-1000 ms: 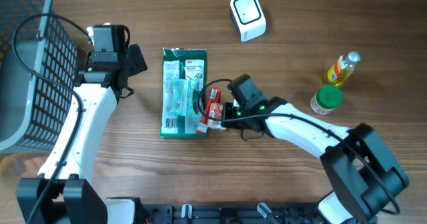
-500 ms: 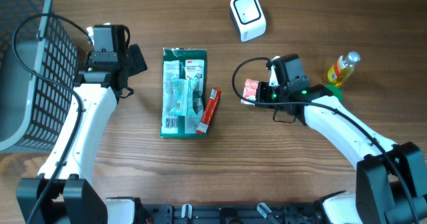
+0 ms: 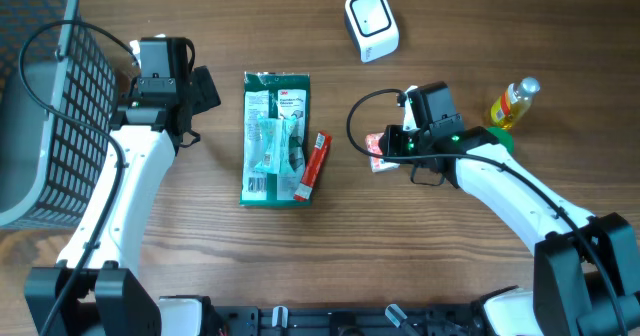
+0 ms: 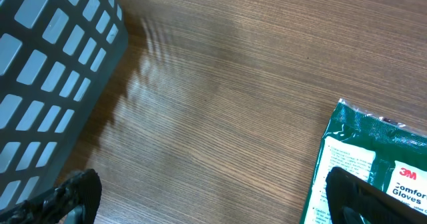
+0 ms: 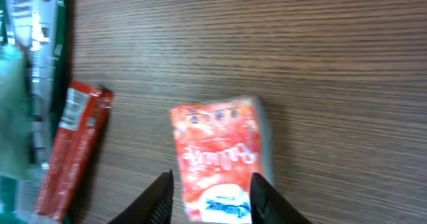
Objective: Scan the item barcode
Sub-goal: 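Carry the held snack pack right toward the oil bottle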
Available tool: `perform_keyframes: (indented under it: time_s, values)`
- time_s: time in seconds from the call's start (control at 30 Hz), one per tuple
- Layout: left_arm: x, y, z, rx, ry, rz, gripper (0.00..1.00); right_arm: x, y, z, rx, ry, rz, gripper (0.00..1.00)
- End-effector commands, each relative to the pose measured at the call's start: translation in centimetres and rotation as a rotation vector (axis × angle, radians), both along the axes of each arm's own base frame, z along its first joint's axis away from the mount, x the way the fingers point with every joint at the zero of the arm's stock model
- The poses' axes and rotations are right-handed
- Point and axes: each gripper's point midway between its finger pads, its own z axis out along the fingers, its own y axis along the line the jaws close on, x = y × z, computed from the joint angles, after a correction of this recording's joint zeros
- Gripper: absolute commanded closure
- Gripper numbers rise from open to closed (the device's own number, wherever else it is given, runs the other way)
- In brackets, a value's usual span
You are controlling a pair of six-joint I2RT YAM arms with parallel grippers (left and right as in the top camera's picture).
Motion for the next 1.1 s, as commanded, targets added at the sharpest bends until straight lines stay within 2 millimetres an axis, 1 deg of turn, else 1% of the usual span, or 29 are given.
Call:
perform_keyframes:
  time_s: [0.0, 0.03, 0.07, 0.17, 0.33, 0.43, 0.5, 0.57, 0.67, 0.73, 0.87, 0.93, 1.07]
  values:
    - [0.2, 0.3, 0.5, 0.012, -0.012, 0.004, 0.00, 0.6, -1.1, 0.3, -0.105, -0.069, 0.080, 0.54]
    - [0.2, 0.3, 0.5, 0.012, -0.012, 0.004, 0.00, 0.5, -1.0, 0.3, -0.111, -0.074, 0.107, 0.49]
    - [0.2, 0.3, 0.5, 0.012, -0.012, 0.004, 0.00, 0.4, -1.0, 0.3, -0.117, -0.078, 0.126, 0.49]
    - [0.2, 0.3, 0.5, 0.012, -0.012, 0.004, 0.00, 0.3, -1.0, -0.2, -0.123, -0.063, 0.132, 0.54]
    - [0.2, 0.3, 0.5, 0.012, -0.012, 0.004, 0.00, -0.3, -1.2, -2.4, -0.143, 0.006, 0.136, 0.54]
    - [0.2, 0.3, 0.5, 0.012, -0.012, 0.004, 0.00, -1.0, -0.3, -3.6, -0.094, 0.056, 0.166, 0.54]
    - [0.2, 0.3, 0.5, 0.012, -0.012, 0.004, 0.00, -1.4, 0.3, -3.9, -0.063, 0.078, 0.182, 0.54]
    - [0.2, 0.3, 0.5, 0.012, -0.012, 0.004, 0.00, -1.8, 0.6, -3.9, -0.043, 0.092, 0.192, 0.54]
    - [0.2, 0.3, 0.5, 0.012, -0.012, 0.004, 0.00, -2.2, 1.8, -3.0, 0.031, 0.097, 0.224, 0.54]
    - [0.2, 0.3, 0.5, 0.012, -0.012, 0.004, 0.00, -2.0, 2.0, -2.5, 0.042, 0.084, 0.226, 0.54]
    - [0.2, 0.3, 0.5, 0.012, -0.012, 0.004, 0.00, -0.8, 1.2, -1.2, 0.061, 0.061, 0.176, 0.54]
    - [0.2, 0.3, 0.5, 0.012, -0.012, 0.004, 0.00, -0.4, 0.4, -1.0, 0.076, 0.072, 0.116, 0.53]
    - [0.2, 0.3, 0.5, 0.012, -0.012, 0.004, 0.00, 0.0, -1.1, -1.2, 0.100, 0.103, 0.012, 0.54]
